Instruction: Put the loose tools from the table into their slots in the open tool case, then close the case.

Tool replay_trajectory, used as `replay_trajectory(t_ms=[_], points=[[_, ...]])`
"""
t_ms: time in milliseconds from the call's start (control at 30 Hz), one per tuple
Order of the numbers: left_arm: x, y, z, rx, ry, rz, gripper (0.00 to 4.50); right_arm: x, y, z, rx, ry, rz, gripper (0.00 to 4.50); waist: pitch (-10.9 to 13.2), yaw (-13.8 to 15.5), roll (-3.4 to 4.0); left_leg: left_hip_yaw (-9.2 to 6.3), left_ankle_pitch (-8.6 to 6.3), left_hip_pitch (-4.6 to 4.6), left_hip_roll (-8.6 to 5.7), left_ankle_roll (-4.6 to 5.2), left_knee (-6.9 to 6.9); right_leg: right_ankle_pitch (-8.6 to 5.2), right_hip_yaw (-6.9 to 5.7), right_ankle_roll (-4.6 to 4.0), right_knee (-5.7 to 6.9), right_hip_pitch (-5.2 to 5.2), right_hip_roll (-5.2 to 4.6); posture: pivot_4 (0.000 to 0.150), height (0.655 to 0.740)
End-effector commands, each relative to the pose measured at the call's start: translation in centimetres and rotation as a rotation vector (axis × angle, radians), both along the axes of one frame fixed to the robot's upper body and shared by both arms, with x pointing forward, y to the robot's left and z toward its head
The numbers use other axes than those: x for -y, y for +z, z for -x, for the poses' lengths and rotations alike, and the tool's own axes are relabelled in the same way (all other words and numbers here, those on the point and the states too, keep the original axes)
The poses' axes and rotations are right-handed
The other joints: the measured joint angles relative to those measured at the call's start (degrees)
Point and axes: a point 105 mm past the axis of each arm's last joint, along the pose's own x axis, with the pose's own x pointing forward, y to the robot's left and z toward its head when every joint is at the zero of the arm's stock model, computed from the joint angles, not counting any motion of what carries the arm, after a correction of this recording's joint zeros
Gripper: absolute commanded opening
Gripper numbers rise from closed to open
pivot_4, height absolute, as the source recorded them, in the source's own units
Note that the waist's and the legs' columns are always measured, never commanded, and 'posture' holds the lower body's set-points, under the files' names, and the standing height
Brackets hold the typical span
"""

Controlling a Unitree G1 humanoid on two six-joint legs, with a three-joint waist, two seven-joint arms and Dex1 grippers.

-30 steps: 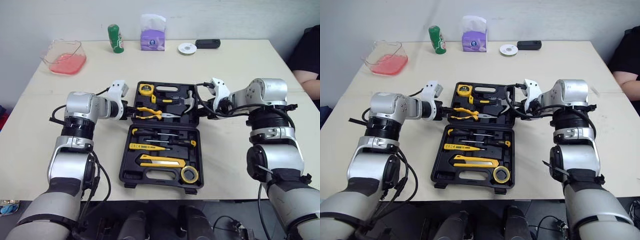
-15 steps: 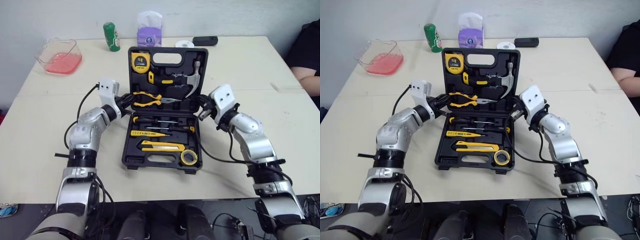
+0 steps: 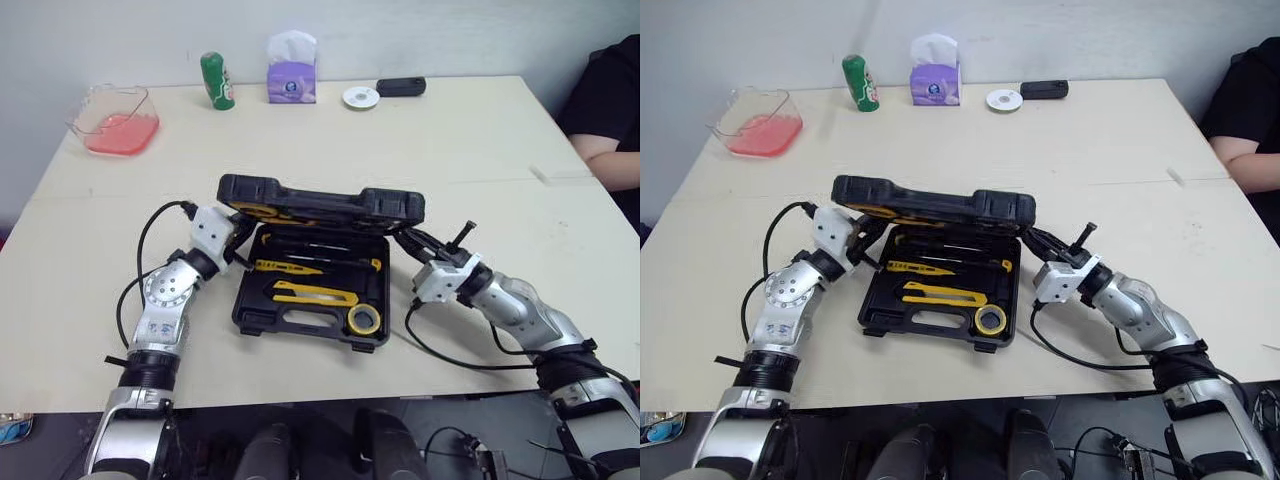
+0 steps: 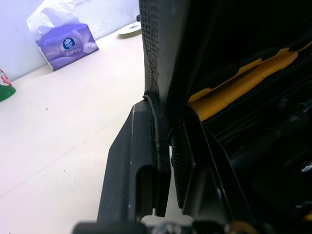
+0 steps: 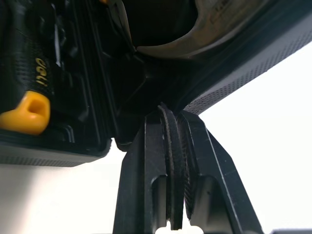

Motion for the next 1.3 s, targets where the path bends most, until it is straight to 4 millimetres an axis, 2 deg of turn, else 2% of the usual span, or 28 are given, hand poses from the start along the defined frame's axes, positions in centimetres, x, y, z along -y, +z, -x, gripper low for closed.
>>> replay_trajectory(t_ms=[33, 100, 133, 200, 300, 367, 400, 467, 533, 600, 667, 700, 733, 900, 933, 1033, 1133, 1300], points=[[-3.5, 0.3, 0.5, -0.023, 0.080, 0.043, 1.32, 3.1, -1.6, 0.1, -0.108, -0.078, 0.052, 0.38, 0.0, 0.0, 0.00, -0.02, 0.00, 0.08, 0.00, 0.00, -0.01, 0.00, 0.00, 0.00, -0.03, 0.09, -0.01, 0.150, 0.7400], [-3.8, 0.1, 0.8, -0.045, 0.065, 0.035, 2.14, 3.0, -1.8, 0.4, -0.152, -0.057, 0.044, 1.12, 0.0, 0.3, -0.08, -0.07, -0.02, 0.19, 0.00, 0.02, -0.02, 0.00, 0.03, 0.00, -0.08, 0.26, -0.03, 0.150, 0.7400], [-4.2, 0.0, 1.1, -0.066, 0.063, 0.027, 2.74, 3.0, -1.8, 0.7, -0.172, -0.041, 0.048, 1.76, 0.0, 0.4, -0.09, -0.14, -0.03, 0.19, -0.01, 0.03, 0.01, 0.00, 0.05, 0.00, -0.10, 0.30, -0.05, 0.150, 0.7400], [-5.7, -0.4, 1.9, -0.122, 0.068, 0.030, 3.54, 3.4, -1.8, 1.4, -0.224, -0.023, 0.045, 2.68, 0.0, 0.4, -0.09, -0.23, -0.04, 0.12, -0.02, 0.05, 0.04, 0.00, 0.14, 0.00, -0.12, 0.30, -0.11, 0.150, 0.7400], [-8.2, -0.6, 3.5, -0.186, 0.090, 0.035, 3.56, 4.1, -1.7, 2.6, -0.343, 0.001, 0.023, 4.14, 0.0, 0.2, -0.09, -0.28, -0.05, 0.11, -0.02, 0.04, 0.03, 0.00, 0.16, 0.00, -0.16, 0.31, -0.15, 0.150, 0.7400], [-9.5, -0.4, 4.7, -0.216, 0.104, 0.041, 3.56, 5.0, -1.9, 3.8, -0.459, 0.016, 0.005, 4.14, 0.0, 0.2, -0.09, -0.34, -0.06, 0.13, 0.02, 0.01, 0.03, 0.00, 0.13, 0.00, -0.19, 0.36, -0.35, 0.150, 0.7400], [-9.6, 0.0, 5.2, -0.225, 0.088, 0.057, 3.56, 5.9, -1.5, 3.8, -0.522, -0.017, -0.076, 4.14, 0.0, 0.2, -0.09, -0.37, -0.07, 0.11, 0.03, 0.01, 0.04, -0.01, 0.11, -0.01, -0.21, 0.37, -0.38, 0.150, 0.7400], [-9.3, 0.8, 5.8, -0.229, 0.051, 0.062, 3.56, 7.0, -0.5, 3.6, -0.561, -0.048, -0.175, 4.14, 0.0, 0.3, -0.11, -0.47, -0.08, 0.13, 0.05, 0.00, 0.06, -0.01, 0.03, -0.02, -0.27, 0.48, -0.44, 0.150, 0.7400], [-9.1, 1.0, 6.0, -0.240, 0.031, 0.061, 3.56, 7.7, -0.5, 3.6, -0.664, -0.076, -0.266, 4.14, 0.0, 0.8, -0.10, -0.54, -0.09, 0.15, 0.01, 0.02, 0.20, 0.00, -0.02, -0.03, -0.25, 0.59, -0.51, 0.150, 0.7400], [-8.4, 1.3, 6.1, -0.239, -0.003, 0.050, 3.56, 7.8, -1.2, 4.1, -0.734, -0.081, -0.265, 4.14, 0.0, 1.3, -0.09, -0.63, -0.14, 0.34, 0.01, 0.02, 0.21, 0.00, -0.09, -0.04, -0.31, 0.86, -0.55, 0.150, 0.7400], [-7.5, 1.4, 5.9, -0.241, -0.047, 0.031, 3.56, 7.1, -1.5, 4.7, -0.800, -0.049, -0.284, 3.63, 0.0, 1.7, -0.09, -0.71, -0.28, 0.56, 0.03, -0.04, 0.18, -0.01, -0.15, -0.07, -0.56, 1.10, -0.53, 0.150, 0.7400], [-7.1, 1.3, 5.9, -0.250, -0.070, 0.022, 3.01, 6.7, -1.7, 4.9, -0.841, -0.039, -0.303, 3.24, 0.0, 1.8, -0.09, -0.74, -0.30, 0.54, 0.04, -0.04, 0.16, -0.02, -0.18, -0.07, -0.55, 1.12, -0.51, 0.150, 0.7400], [-6.6, 1.1, 5.9, -0.259, -0.090, 0.003, 2.73, 6.4, -1.8, 4.9, -0.855, -0.038, -0.302, 2.79, 0.0, 1.8, -0.09, -0.75, -0.32, 0.52, 0.04, -0.04, 0.15, -0.01, -0.20, -0.07, -0.55, 1.12, -0.51, 0.150, 0.7400], [-4.6, 0.3, 4.6, -0.303, -0.157, -0.050, 0.32, 4.9, -3.3, 4.6, -0.971, -0.072, -0.282, 0.21, 0.0, 1.8, -0.09, -0.73, -0.33, 0.48, -0.03, 0.00, 0.19, 0.01, -0.21, -0.03, -0.56, 1.13, -0.51, 0.150, 0.7400], [-4.2, 0.1, 4.2, -0.317, -0.164, -0.056, 0.04, 4.5, -3.3, 4.3, -0.971, -0.073, -0.288, 0.00, 0.0, 1.8, -0.09, -0.73, -0.33, 0.48, -0.02, -0.01, 0.19, 0.00, -0.22, -0.03, -0.54, 1.12, -0.48, 0.150, 0.7400], [-3.4, -0.7, 3.6, -0.365, -0.183, -0.084, 0.04, 3.7, -3.2, 3.7, -0.977, -0.080, -0.304, 0.00, 0.0, 1.7, -0.09, -0.73, -0.33, 0.48, 0.00, -0.02, 0.18, 0.00, -0.22, -0.03, -0.54, 1.10, -0.40, 0.150, 0.7400], [-2.0, -1.9, 3.8, -0.442, -0.252, -0.087, 0.04, 2.4, -4.0, 4.1, -1.029, -0.058, -0.265, 0.00, 0.0, 1.7, -0.09, -0.70, -0.33, 0.46, 0.00, -0.02, 0.18, 0.00, -0.21, -0.03, -0.57, 1.09, -0.06, 0.150, 0.7400], [-0.6, -2.4, 3.9, -0.438, -0.288, -0.093, 0.04, 1.6, -3.9, 3.3, -1.049, -0.065, -0.252, 0.00, 0.0, 1.6, -0.10, -0.70, -0.33, 0.44, 0.02, -0.02, 0.22, 0.01, -0.18, -0.03, -0.56, 1.09, -0.03, 0.150, 0.7400]])
